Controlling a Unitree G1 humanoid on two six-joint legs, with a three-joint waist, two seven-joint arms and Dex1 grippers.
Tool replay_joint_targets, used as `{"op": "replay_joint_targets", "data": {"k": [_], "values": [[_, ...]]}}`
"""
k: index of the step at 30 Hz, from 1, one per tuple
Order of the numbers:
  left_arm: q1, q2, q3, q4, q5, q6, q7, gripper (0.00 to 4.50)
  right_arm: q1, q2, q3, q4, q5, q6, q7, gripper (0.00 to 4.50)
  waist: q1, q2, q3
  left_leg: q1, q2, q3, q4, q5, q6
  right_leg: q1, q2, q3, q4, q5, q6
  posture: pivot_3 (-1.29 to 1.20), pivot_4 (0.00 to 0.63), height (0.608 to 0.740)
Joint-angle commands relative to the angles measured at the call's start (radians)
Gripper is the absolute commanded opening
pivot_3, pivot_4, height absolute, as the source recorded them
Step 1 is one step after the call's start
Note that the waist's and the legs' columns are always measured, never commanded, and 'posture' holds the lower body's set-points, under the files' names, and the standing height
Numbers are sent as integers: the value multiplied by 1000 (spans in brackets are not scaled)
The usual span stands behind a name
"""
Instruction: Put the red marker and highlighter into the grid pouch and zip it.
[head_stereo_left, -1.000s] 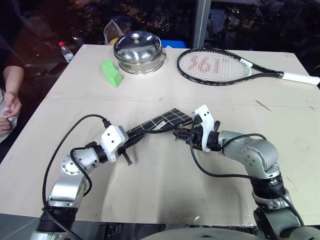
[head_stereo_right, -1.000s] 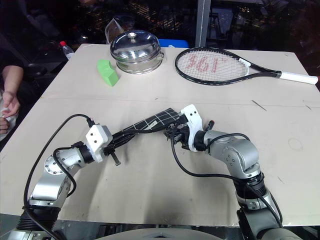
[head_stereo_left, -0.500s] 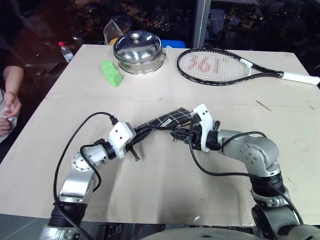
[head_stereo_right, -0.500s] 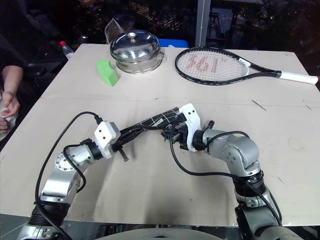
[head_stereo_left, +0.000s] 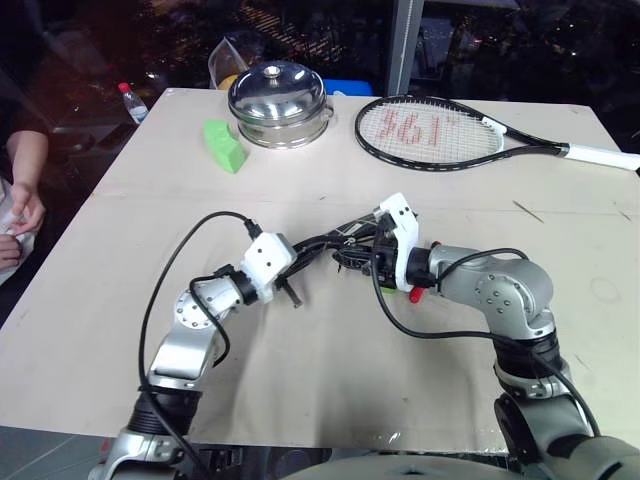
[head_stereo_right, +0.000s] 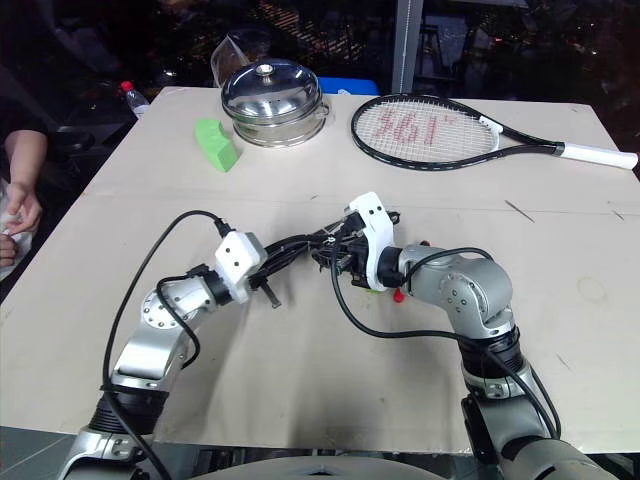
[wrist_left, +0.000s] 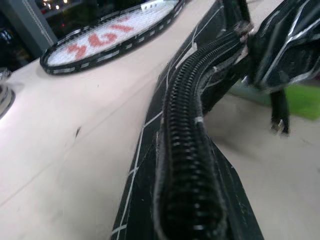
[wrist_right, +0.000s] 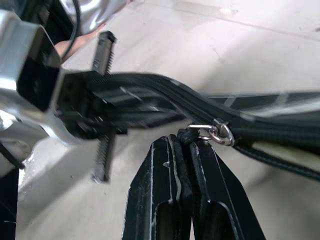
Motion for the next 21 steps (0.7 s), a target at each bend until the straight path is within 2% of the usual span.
{"op": "replay_joint_targets", "data": {"k": [1,10,14,15,16,19,21], "values": [[-34,-15,-33,-13,48,-15,29,0,-30,22,16,2,14,-12,11,68,-1,0,0,0,0,0,0,0,0,0,0,0,0,0,0,0,150,740],[-133,-61,-87,1,114,19,62,0,-53,39,29,35,4,-10,13,68,0,0,0,0,0,0,0,0,0,0,1,0,0,0,0,0,150,740],[-116,-76,-55,-19,28,54,22,0,-25,-10,20,1,-14,-33,22,68,0,0,0,0,0,0,-1,0,0,0,1,0,-1,0,0,0,150,740],[-108,-71,-36,-29,-5,64,5,0,-7,-39,12,-28,-7,-39,41,617,0,0,0,-1,0,0,-1,0,0,0,1,0,-1,0,0,0,150,740],[-101,-65,-20,-36,-32,68,-12,0,12,-70,8,-63,-2,-51,62,814,1,0,0,-1,0,0,-1,0,0,0,1,0,-1,0,0,0,150,740],[-75,-30,7,-38,-83,53,-65,0,73,-171,-17,-189,9,-92,102,2191,2,0,0,-2,0,-1,-1,0,0,0,0,-1,-2,0,0,0,150,740],[-65,-9,18,-38,-100,43,-86,0,104,-227,-54,-246,21,-109,117,2191,0,0,1,-2,0,-1,-1,0,0,0,0,-1,-3,0,0,0,150,740]]}}
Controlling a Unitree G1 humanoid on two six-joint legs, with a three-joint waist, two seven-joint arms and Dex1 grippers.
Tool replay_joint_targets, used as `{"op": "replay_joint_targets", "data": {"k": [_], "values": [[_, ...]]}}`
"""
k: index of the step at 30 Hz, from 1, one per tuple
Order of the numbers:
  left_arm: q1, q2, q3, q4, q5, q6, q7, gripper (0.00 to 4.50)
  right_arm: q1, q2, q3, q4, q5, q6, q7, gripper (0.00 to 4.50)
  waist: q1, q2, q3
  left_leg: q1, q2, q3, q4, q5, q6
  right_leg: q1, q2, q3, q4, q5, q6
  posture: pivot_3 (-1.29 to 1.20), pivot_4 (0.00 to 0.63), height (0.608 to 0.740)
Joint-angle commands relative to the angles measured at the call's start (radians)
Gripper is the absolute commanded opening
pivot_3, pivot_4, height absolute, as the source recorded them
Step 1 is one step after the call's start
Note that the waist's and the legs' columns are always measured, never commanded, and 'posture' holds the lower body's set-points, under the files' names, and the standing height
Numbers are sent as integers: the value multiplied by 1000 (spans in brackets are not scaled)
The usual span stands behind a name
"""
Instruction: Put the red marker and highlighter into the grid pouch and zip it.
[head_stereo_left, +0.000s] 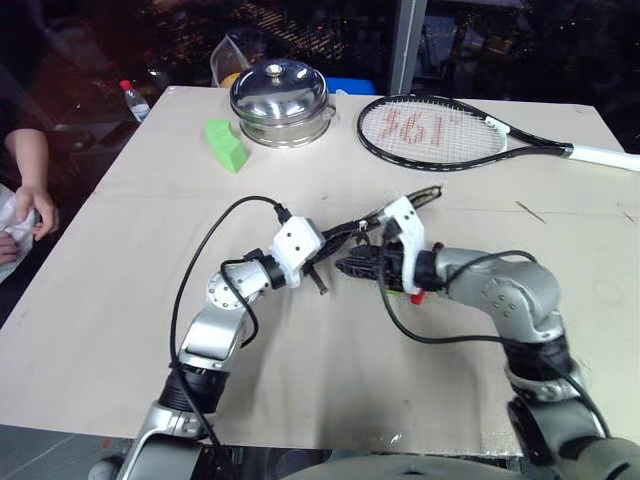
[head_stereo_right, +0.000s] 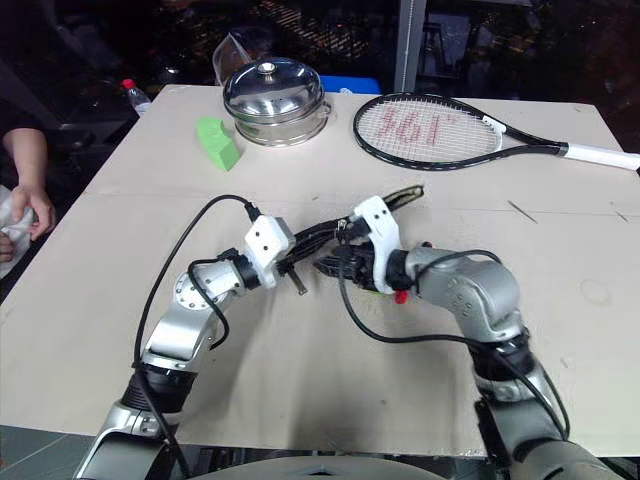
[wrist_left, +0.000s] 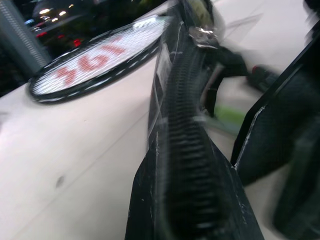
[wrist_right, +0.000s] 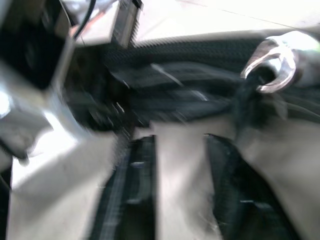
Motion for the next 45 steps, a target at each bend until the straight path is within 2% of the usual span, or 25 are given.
{"op": "replay_joint_targets", "data": {"k": [1,2,6,7,10,14,17,23,27,31,33,36,40,42,43,45], "values": [[6,27,37,-38,-49,-28,-40,0,24,-58,-87,-133,43,-51,34,2191,-1,0,0,0,0,0,0,0,0,0,0,0,0,0,0,0,150,740],[7,34,40,-34,-49,-35,-47,0,22,-60,-122,-141,55,-47,18,1931,-2,0,0,0,0,0,0,0,0,0,0,0,0,0,0,0,150,740],[4,48,42,-22,-51,-54,-62,0,-11,-53,-187,-139,89,-33,-27,322,-1,0,0,1,1,-1,0,0,0,0,2,0,0,0,0,0,150,740],[4,51,40,-20,-50,-62,-67,0,-24,-43,-191,-132,91,-30,-41,79,-1,0,0,1,1,-1,0,0,0,0,2,0,0,0,0,0,150,740],[5,51,33,-20,-46,-76,-72,0,-62,-20,-187,-96,87,-21,-78,79,-1,0,0,1,1,0,0,0,0,0,2,1,0,0,0,0,150,740],[-5,45,31,-31,-49,-66,-63,0,-88,-41,-116,-28,26,-18,-102,79,0,0,0,1,0,0,0,0,0,0,2,1,0,0,0,0,150,740],[-1,44,28,-46,-51,-60,-58,0,-95,-81,-35,3,-37,-46,-91,79,1,0,0,0,0,0,0,0,0,0,1,1,0,0,0,0,150,740],[11,49,35,-54,-51,-58,-52,0,-106,-110,-8,-16,-43,-58,-46,79,0,0,0,0,0,0,0,0,0,0,2,1,0,0,0,0,150,740],[3,54,29,-54,-48,-55,-58,0,-159,-198,237,42,-277,-220,-28,79,-2,1,1,0,0,0,0,0,0,-1,1,1,0,0,0,0,150,740],[-21,64,22,-32,-34,-38,-59,0,-282,-263,521,182,-621,-564,32,79,-4,1,1,1,1,1,0,0,0,-2,2,1,0,-2,3,0,150,740],[-30,71,21,-17,-26,-30,-60,0,-328,-272,583,230,-713,-698,78,79,-4,1,2,1,1,1,0,0,0,-2,3,1,0,-2,3,0,150,740],[-33,84,23,2,-12,-21,-54,0,-357,-257,595,285,-775,-831,131,938,-2,1,2,0,1,2,0,0,0,-2,6,2,0,-2,3,0,150,740],[-29,90,24,14,6,-6,-41,0,-356,-247,576,326,-850,-912,170,2844,1,1,2,0,1,3,0,0,-1,-2,5,2,0,0,0,0,150,740],[-28,94,28,19,9,-1,-38,0,-359,-238,560,338,-878,-936,176,3994,1,1,2,0,1,4,0,0,-1,-2,5,2,0,0,0,0,150,740],[-28,96,32,23,10,-1,-38,0,-360,-234,553,343,-889,-946,180,4342,0,1,2,0,1,4,0,0,-1,-2,5,2,0,0,0,0,150,740],[-25,104,43,33,9,-2,-37,0,-359,-232,531,342,-905,-956,186,4433,0,1,2,0,1,3,0,0,-1,-2,2,2,1,0,0,0,150,740]]}}
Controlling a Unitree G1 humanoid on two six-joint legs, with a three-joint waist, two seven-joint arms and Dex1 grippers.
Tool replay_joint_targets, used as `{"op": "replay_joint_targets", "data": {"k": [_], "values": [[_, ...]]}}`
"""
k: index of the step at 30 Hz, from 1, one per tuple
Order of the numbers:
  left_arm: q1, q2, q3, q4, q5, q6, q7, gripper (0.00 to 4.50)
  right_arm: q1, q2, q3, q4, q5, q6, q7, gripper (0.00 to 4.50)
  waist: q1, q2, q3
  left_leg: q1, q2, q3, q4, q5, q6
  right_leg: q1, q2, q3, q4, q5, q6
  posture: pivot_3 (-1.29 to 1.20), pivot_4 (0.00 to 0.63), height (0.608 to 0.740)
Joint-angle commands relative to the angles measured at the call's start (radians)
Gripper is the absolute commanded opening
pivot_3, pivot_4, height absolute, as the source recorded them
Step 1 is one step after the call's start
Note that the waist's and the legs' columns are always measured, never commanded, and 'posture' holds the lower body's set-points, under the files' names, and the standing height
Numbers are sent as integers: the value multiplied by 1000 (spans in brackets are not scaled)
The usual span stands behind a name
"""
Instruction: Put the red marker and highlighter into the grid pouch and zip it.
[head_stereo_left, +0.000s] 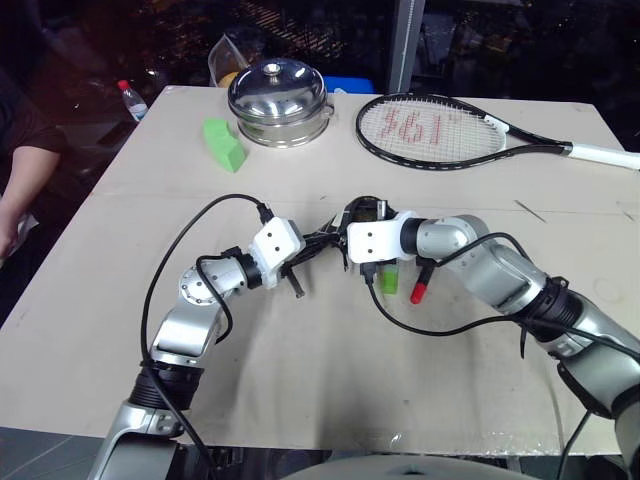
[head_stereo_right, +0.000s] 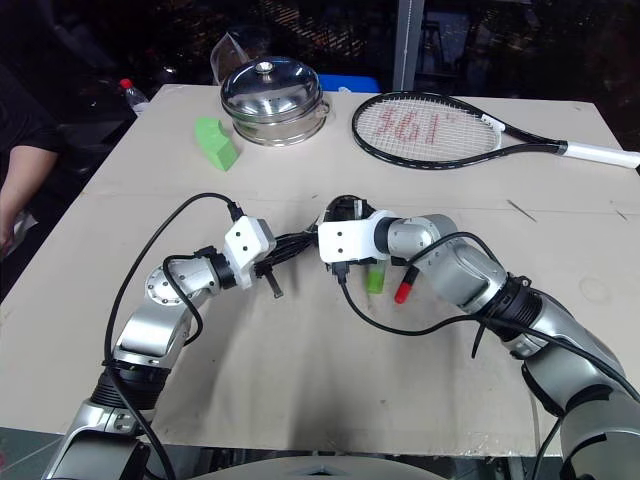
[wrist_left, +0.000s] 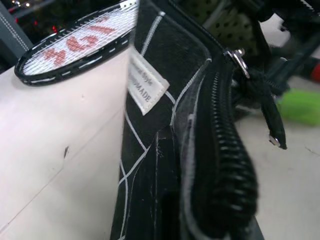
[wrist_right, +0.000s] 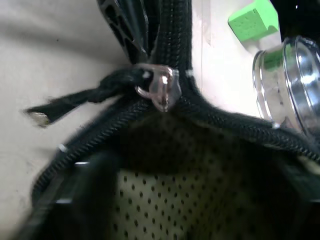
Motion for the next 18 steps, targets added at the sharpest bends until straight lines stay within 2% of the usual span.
{"op": "replay_joint_targets", "data": {"k": [1,3,7,10,11,14,16,18], "values": [[-2,19,35,4,-6,-10,6,0,-11,-1,-92,-30,-26,-23,10,4433,0,0,0,0,0,0,0,0,0,0,0,0,0,0,0,0,150,740],[2,29,48,19,-10,-14,6,0,27,10,-174,-77,54,75,42,4433,0,0,0,0,0,0,0,2,-3,0,0,0,0,0,0,0,150,740],[15,68,96,83,-5,-50,5,0,118,33,-454,-288,327,486,106,4433,2,0,0,0,0,-1,0,2,-3,1,0,-1,0,0,0,0,150,740],[14,92,128,127,-2,-72,15,0,163,83,-553,-401,378,747,25,4433,-1,0,0,0,0,-1,0,0,0,0,-1,-1,0,0,-1,0,150,740],[14,98,134,139,0,-81,18,0,178,109,-567,-433,388,858,-8,4433,-1,0,0,0,0,-2,0,0,0,0,-1,-1,0,0,-1,0,150,740],[11,103,143,156,2,-95,22,0,172,125,-487,-487,335,1142,-129,4433,-1,0,0,0,1,-2,0,0,0,0,-2,-2,1,0,-1,0,150,740],[11,102,140,158,2,-100,22,0,159,254,-518,-451,346,1320,-189,4433,-3,0,0,0,0,-2,0,0,0,0,-3,-2,2,0,-1,0,150,740],[12,101,135,158,3,-104,23,0,167,365,-557,-397,354,1382,-240,4433,-4,0,0,0,0,-2,0,0,0,0,-3,-1,2,0,-1,0,150,740]]}}
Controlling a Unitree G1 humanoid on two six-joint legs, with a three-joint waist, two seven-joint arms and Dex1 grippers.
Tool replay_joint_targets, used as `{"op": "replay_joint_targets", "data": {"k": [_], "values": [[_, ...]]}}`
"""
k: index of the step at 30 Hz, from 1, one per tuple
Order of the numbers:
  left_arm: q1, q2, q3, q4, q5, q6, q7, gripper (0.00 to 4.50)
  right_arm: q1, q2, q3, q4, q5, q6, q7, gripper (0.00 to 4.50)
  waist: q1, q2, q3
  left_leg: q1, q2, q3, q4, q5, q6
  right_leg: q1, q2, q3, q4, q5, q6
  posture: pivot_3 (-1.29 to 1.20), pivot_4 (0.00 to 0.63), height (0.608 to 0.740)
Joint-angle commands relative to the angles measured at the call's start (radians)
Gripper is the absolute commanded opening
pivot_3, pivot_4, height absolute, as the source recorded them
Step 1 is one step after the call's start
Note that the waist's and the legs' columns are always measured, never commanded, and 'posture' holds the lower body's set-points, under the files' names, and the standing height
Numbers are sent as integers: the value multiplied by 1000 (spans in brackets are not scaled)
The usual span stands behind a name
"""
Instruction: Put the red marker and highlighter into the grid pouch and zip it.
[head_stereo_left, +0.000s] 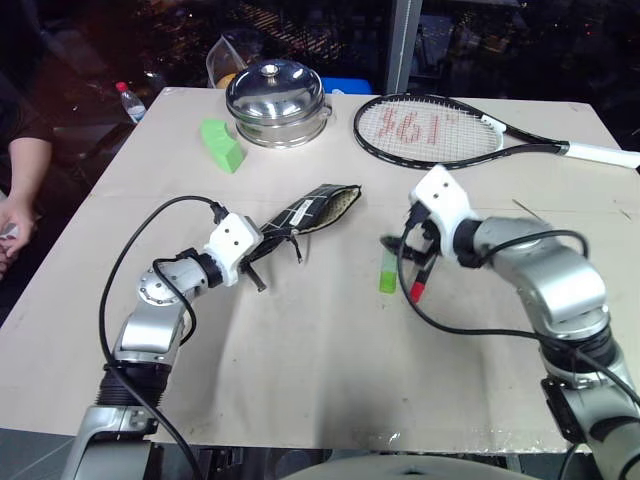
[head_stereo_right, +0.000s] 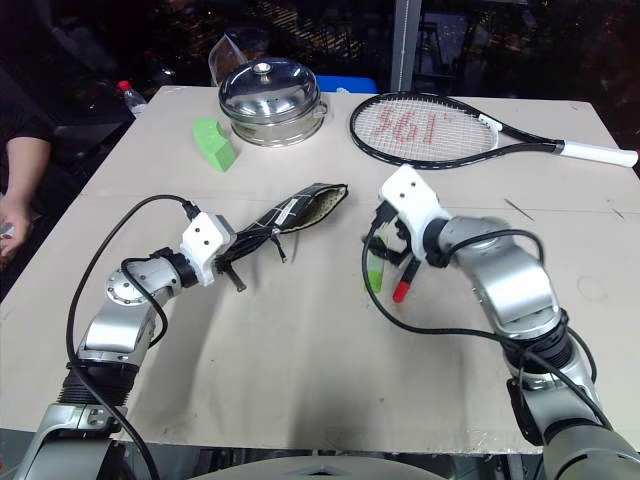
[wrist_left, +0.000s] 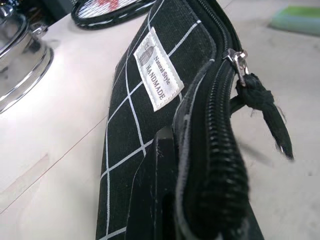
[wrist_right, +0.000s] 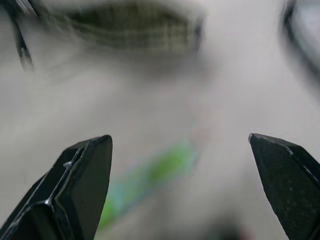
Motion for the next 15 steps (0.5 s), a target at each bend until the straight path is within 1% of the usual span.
{"op": "replay_joint_targets", "data": {"k": [1,5,7,10,12,14,15], "values": [[-5,5,15,-10,3,-23,10,0,-12,153,-51,54,1,128,-111,4433,0,0,0,0,0,0,0,0,0,0,0,0,0,0,0,0,150,740],[4,-2,7,-24,2,-22,14,0,3,225,-40,173,-22,128,-198,4433,3,-2,-1,-2,-1,0,0,0,0,-1,0,-1,0,0,0,0,150,740],[11,-3,5,-35,0,-20,15,0,-2,230,-15,217,-16,128,-219,4433,1,-3,-2,-2,-1,0,1,0,0,0,-1,-1,-1,0,1,0,150,740],[18,-1,1,-49,0,-20,12,0,-8,166,102,272,-26,98,-242,3742,-2,-4,-3,2,-1,0,0,0,0,3,-1,-1,-1,0,1,0,150,740],[20,1,1,-61,0,-19,12,0,-14,74,230,279,-34,39,-233,2928,-1,-5,-4,3,-1,-1,0,0,0,4,-1,-2,-1,0,1,0,150,740],[21,2,2,-70,0,-17,14,0,-20,28,280,274,-32,12,-229,1818,-2,-7,-6,3,-1,-1,0,0,0,4,-1,-2,-1,0,0,0,150,740],[23,2,3,-73,-1,-16,14,0,-23,14,292,272,-31,4,-230,1435,-2,-8,-8,3,-1,-1,0,0,0,4,-1,-2,-1,0,0,0,150,740]]}}
